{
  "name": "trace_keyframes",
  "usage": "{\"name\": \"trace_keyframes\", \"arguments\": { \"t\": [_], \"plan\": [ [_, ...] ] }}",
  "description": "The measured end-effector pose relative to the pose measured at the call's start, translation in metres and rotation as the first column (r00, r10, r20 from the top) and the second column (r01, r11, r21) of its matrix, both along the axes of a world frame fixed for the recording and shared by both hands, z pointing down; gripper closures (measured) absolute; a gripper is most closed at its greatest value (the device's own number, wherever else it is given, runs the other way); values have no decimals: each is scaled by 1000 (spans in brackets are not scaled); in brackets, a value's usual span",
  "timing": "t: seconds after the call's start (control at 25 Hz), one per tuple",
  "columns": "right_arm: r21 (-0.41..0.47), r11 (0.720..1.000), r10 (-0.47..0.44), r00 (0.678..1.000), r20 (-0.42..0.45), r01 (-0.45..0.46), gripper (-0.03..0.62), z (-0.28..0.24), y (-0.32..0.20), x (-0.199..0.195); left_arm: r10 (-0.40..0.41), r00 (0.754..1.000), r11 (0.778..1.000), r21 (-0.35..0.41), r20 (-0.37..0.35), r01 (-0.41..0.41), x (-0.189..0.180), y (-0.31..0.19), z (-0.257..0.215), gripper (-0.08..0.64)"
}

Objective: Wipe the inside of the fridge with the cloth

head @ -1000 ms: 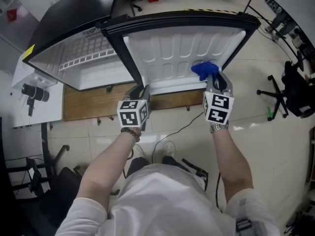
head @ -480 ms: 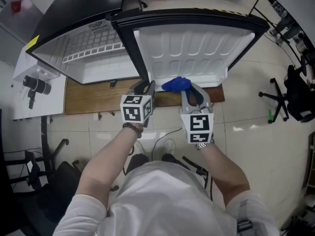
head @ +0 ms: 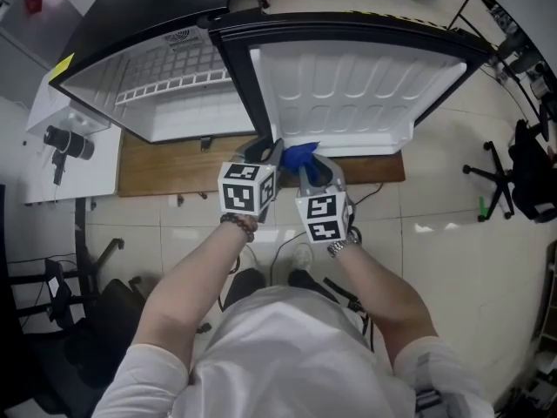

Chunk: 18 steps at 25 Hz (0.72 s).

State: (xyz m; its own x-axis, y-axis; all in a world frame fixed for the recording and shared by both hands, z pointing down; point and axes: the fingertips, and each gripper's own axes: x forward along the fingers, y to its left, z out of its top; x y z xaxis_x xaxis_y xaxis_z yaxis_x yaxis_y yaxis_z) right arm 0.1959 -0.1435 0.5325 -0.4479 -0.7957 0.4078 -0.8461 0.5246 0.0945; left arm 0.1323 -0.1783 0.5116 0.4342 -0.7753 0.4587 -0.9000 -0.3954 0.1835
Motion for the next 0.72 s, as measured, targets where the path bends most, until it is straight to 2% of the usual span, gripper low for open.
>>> {"name": "trace_keyframes", "arguments": {
  "t": [0.72],
  "plan": [
    [-95,995,33,999,-41,-37,528,50,-47,-22,-16,1000,1000,3,9,16,0,1,0,471]
  ]
}}
